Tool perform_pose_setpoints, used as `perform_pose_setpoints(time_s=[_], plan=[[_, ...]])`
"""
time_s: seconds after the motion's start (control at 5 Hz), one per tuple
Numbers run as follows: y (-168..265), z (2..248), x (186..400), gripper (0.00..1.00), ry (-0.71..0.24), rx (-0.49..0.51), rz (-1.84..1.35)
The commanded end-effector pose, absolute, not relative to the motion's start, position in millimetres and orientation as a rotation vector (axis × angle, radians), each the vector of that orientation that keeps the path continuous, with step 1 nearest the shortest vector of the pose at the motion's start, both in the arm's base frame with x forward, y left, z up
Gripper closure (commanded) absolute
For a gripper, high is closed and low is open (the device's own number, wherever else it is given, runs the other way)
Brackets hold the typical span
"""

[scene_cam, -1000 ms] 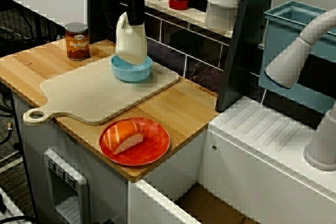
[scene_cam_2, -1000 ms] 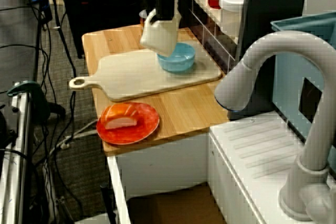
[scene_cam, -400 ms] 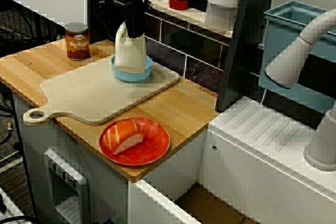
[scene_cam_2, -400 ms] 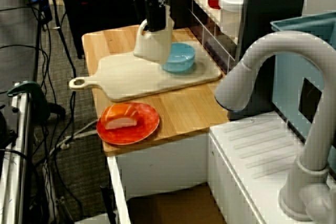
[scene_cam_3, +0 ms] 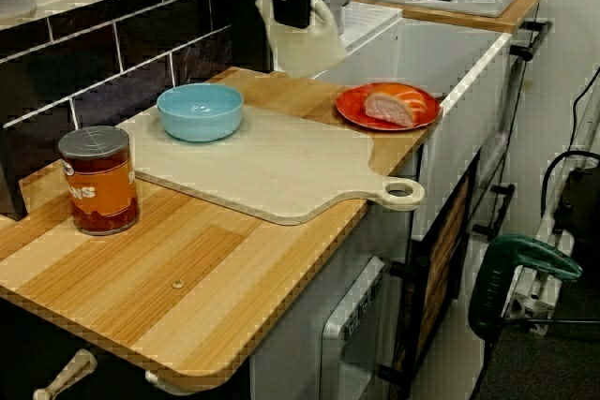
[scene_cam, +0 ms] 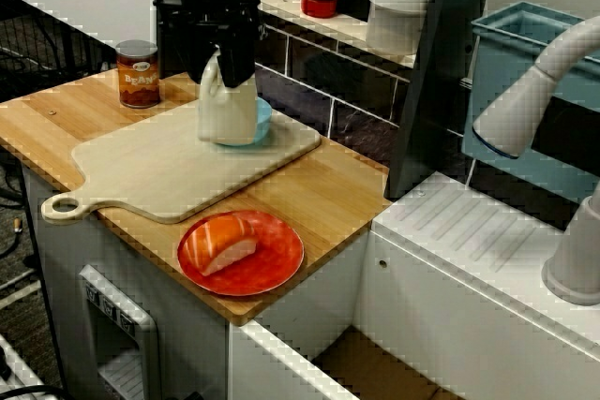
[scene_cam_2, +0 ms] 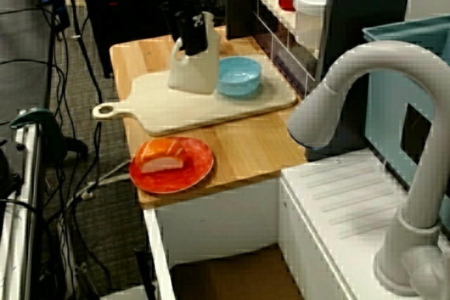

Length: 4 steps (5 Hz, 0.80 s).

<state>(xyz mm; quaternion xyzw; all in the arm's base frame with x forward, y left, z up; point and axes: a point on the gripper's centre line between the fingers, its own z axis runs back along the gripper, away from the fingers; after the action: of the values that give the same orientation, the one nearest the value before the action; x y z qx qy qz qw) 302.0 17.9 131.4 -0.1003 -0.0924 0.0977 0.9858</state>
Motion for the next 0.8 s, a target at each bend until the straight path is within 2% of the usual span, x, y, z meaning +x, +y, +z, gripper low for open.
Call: perform_pose_setpoints(time_s=[0.0,0.2,0.4,0.6], plan=[[0.2,131.5,297.5,1.00,-0.319,-0.156,0.177],[-14.6,120.6,293.8,1.00,-0.385,-0.111,0.180],[-26.3,106.6,300.4,1.00,-0.401,-0.093,0.179],[-32.8,93.5,316.3,1.00,-0.427,-0.056,0.181]])
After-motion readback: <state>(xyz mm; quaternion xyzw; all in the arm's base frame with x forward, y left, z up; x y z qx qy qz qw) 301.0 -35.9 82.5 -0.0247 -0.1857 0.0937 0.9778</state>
